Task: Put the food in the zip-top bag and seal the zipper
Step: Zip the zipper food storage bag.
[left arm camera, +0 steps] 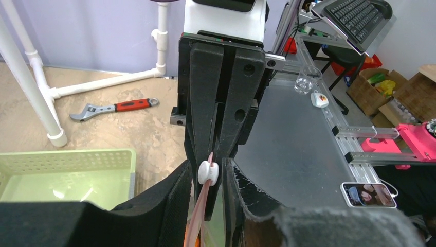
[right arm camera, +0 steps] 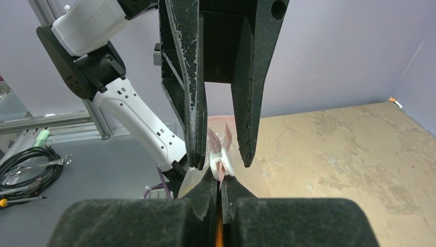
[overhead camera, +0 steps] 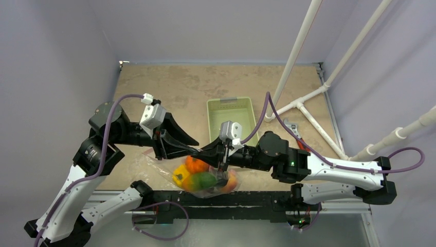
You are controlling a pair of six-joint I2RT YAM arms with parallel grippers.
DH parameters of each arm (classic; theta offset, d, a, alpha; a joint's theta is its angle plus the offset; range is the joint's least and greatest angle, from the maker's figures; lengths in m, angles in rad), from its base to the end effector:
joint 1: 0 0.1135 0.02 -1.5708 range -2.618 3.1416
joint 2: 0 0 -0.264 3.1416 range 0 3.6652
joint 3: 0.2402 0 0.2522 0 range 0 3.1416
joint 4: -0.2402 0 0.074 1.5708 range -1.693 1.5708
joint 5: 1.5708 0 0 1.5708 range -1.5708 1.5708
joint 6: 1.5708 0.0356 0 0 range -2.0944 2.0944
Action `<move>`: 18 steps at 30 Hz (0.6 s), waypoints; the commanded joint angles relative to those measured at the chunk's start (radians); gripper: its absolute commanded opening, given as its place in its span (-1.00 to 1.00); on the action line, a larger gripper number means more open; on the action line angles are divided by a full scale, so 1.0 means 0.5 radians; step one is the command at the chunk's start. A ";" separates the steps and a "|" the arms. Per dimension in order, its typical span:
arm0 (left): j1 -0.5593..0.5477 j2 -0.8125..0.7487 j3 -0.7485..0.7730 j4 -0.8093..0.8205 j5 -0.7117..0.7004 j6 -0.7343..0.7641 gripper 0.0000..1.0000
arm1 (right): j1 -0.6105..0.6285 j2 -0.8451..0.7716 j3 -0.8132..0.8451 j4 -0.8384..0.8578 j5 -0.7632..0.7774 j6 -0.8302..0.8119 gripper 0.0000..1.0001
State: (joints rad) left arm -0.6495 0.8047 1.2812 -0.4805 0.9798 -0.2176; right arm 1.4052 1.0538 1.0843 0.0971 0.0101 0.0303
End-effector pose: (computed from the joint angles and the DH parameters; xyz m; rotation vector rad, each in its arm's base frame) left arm 0.0784 -0.0967 0.4690 1.1461 1.3492 -1.4107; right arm 0.0401 0.2379 0.4244 -0.9780 1.2051 1.1542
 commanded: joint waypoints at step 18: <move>-0.004 -0.032 -0.057 0.068 0.025 -0.019 -0.70 | 0.002 -0.057 0.117 0.144 0.060 0.056 -1.00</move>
State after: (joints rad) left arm -0.6495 0.7944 1.2598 -0.4786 0.9829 -0.2249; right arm 1.4052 1.0538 1.0843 0.0971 0.0170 0.0456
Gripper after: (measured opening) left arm 0.186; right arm 0.007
